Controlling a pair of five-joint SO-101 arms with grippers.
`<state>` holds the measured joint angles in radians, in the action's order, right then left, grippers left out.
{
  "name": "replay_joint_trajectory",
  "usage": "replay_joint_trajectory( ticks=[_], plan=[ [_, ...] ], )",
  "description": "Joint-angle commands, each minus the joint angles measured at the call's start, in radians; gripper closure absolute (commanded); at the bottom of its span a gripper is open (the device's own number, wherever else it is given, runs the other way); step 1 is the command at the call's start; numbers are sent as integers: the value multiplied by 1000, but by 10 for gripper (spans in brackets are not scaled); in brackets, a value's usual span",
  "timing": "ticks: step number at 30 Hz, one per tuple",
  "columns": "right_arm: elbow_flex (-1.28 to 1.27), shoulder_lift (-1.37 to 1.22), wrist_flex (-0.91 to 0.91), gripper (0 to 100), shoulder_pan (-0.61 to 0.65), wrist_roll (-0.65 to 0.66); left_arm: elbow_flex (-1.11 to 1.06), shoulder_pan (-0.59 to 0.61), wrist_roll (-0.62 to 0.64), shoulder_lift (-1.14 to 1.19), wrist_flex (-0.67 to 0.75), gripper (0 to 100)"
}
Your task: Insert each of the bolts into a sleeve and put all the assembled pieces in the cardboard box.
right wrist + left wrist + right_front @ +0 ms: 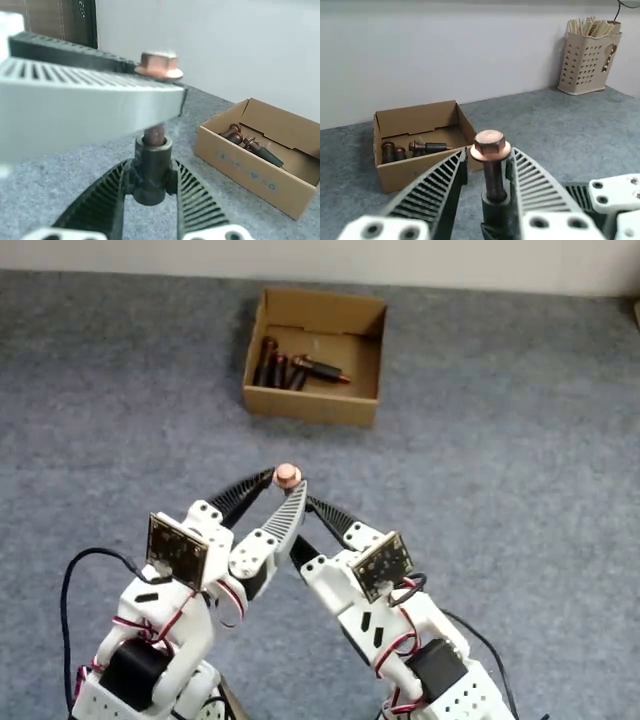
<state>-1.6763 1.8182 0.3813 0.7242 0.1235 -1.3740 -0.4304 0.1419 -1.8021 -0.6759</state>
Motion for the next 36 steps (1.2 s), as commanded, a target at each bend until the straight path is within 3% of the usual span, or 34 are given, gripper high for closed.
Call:
replay_joint_trajectory(
  ticks=[1,8,16,20,23,27,31,36],
  plan=[
    [-105,15,-27,994,-1,11,97,35,-6,-10,-60,813],
    [-105,15,-27,994,-31,11,259,70,-2,-10,-281,771],
    [-105,15,-24,994,-31,9,257,114,2,-10,-293,783],
    [-105,15,-24,994,-76,5,177,197,-6,-10,-264,893],
    [-107,15,-25,994,-140,3,65,257,-29,-10,-147,992],
    [-105,15,-25,994,-211,-12,-88,291,-104,-10,-31,994],
    [-81,7,-21,994,-265,-52,-173,291,-152,-10,-21,994],
    [151,-114,61,992,-269,-54,-252,291,-170,-10,-21,994]
  ],
)
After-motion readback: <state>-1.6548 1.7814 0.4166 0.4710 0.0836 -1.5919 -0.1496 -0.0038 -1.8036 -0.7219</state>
